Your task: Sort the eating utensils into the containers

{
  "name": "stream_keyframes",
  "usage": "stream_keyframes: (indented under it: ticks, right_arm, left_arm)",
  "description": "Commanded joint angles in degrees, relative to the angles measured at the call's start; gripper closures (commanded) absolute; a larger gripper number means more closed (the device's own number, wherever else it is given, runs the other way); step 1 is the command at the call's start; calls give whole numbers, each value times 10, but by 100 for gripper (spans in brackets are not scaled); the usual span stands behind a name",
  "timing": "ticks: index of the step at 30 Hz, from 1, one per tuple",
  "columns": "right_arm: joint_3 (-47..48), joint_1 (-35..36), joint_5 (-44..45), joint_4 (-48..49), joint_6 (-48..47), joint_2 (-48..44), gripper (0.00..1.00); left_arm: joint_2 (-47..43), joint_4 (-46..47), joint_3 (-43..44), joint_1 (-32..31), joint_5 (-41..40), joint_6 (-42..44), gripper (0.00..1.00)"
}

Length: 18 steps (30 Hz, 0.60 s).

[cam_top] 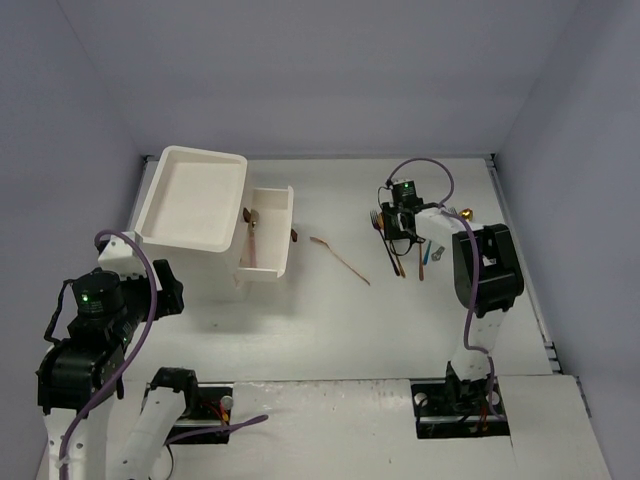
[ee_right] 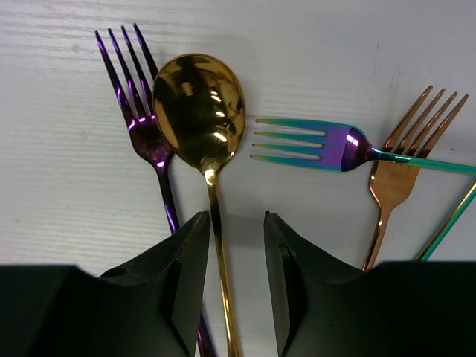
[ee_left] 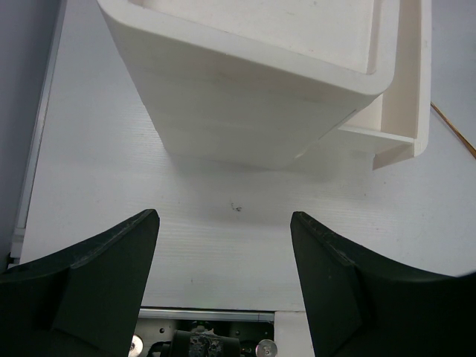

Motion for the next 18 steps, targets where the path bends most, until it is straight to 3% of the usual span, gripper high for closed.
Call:
stream_keyframes:
  ticks: [1,9,18]
  right_arm:
    - [21,-4,-4,3,-6,14,70]
    - [11,-10,13,4,-9,7,99]
    - [24,2,-9,-27,15,-151,100]
  left_arm:
    - [17,18,18,-3,-2,-7,31]
    - [19,18,19,-4,-1,-6,31]
    - [22,18,18,-3,0,-6,31]
